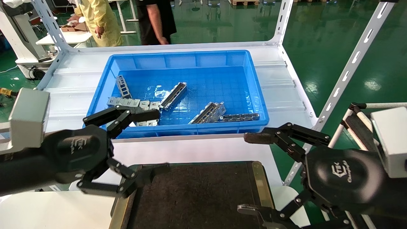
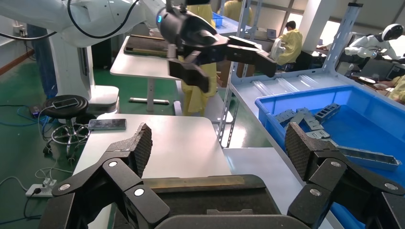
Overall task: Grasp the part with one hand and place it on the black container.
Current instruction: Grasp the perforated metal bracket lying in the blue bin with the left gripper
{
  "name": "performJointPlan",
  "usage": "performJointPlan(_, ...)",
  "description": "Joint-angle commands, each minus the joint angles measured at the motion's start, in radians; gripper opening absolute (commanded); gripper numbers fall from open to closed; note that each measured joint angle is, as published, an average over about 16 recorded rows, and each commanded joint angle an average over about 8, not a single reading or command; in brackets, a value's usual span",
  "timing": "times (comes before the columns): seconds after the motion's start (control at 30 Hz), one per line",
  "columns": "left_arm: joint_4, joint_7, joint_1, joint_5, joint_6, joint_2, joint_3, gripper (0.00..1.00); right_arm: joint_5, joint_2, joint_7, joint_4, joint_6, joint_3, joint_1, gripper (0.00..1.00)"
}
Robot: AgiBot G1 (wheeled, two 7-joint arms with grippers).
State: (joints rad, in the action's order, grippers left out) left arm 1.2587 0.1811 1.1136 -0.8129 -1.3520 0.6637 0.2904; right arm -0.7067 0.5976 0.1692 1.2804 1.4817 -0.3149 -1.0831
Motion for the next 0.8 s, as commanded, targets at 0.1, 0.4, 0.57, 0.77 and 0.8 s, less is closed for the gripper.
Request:
performJointPlan(0.1,-0.007,0.000,0.013,-0.037,0.047,0.021,0.010,1.00,0.000,0.000,0.000,0.000,0.000,0.000,0.000,1.00)
performJointPlan(0.4,-0.060,0.029,0.070,-0.141,0.181,0.099,0.050,1.00,0.000,0.000,0.000,0.000,0.000,0.000,0.000,1.00)
performJointPlan(0.57,-0.117,0.040,0.115,-0.206,0.248,0.151,0.079,1.00,0.000,0.000,0.000,0.000,0.000,-0.001,0.000,1.00)
performJointPlan(0.77,-0.209,0.050,0.179,-0.289,0.329,0.222,0.117,1.00,0.001,0.000,0.000,0.000,0.000,-0.001,0.000,1.00)
performJointPlan(0.8,-0.226,0.051,0.191,-0.302,0.342,0.235,0.123,1.00,0.001,0.000,0.000,0.000,0.000,-0.001,0.000,1.00)
